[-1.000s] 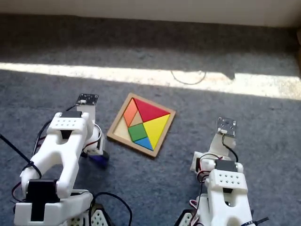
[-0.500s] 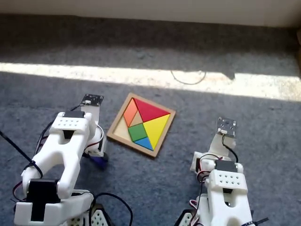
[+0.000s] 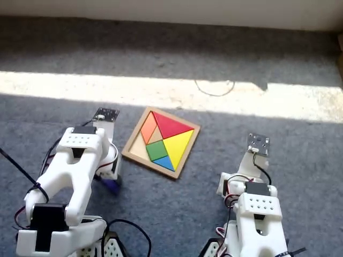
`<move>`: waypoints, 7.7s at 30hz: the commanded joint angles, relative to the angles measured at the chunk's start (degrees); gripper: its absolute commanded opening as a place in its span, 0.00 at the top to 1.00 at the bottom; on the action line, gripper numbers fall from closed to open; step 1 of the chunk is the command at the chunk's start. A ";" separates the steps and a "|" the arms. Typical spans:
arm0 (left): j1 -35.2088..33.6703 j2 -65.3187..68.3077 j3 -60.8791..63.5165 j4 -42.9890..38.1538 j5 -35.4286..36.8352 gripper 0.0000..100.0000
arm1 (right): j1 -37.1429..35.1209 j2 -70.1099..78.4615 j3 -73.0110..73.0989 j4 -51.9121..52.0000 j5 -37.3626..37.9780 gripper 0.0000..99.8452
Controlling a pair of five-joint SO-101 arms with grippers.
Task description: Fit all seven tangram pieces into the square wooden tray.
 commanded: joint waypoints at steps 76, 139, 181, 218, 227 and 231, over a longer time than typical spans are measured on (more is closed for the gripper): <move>8.31 21.32 -32.22 0.35 6.95 0.96 | 0.66 -0.40 0.04 -0.75 0.62 0.99; 11.30 -49.45 7.16 -3.78 3.16 0.99 | 0.66 -1.27 0.13 -0.75 0.62 0.99; -2.59 -93.58 46.99 -4.04 0.35 0.99 | 0.84 -53.58 19.03 14.37 0.35 0.99; -2.42 -93.67 46.99 12.04 0.53 0.99 | 1.01 -53.58 19.03 24.48 0.53 0.99; -2.42 -93.67 46.99 12.04 0.53 0.99 | 1.01 -53.58 19.03 24.48 0.53 0.99; -2.42 -93.67 46.99 12.04 0.53 0.99 | 1.01 -53.58 19.03 24.48 0.53 0.99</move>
